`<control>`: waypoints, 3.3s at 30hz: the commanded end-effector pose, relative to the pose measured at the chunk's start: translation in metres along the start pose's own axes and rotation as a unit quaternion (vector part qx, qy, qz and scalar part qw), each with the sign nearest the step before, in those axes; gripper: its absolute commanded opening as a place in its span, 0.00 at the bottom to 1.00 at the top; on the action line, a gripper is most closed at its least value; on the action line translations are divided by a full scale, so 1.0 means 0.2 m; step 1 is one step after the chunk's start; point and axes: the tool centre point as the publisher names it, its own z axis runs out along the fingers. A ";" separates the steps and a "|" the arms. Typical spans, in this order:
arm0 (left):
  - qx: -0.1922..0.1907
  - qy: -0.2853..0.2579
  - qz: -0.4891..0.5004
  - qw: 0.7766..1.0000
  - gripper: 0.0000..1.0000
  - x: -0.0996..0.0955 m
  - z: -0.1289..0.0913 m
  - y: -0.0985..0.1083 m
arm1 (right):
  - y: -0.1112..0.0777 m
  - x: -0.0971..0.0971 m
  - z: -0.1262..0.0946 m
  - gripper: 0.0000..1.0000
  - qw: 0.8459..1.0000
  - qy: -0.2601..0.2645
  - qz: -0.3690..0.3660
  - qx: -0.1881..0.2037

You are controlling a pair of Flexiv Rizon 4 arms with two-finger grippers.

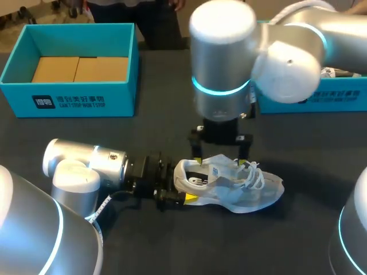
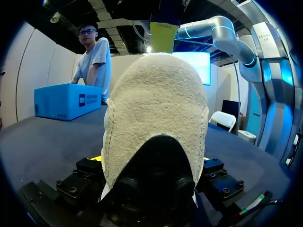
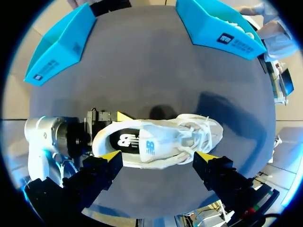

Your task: Take the shoe out of the shoebox, open the shoe tongue, remove and reinsert the insole, then place the shoe into the shoebox

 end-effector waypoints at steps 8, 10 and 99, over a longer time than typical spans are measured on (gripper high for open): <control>-0.001 0.001 0.000 1.000 0.00 0.00 0.00 0.00 | -0.06 0.08 0.14 1.00 0.998 -0.047 0.029 -0.033; -0.001 0.001 0.000 1.000 0.00 0.00 0.00 0.00 | -0.05 0.08 0.15 1.00 0.997 -0.060 0.043 -0.023; -0.001 0.001 0.000 1.000 0.00 0.00 0.00 0.00 | 0.01 -0.18 0.17 0.00 0.997 0.065 0.024 0.026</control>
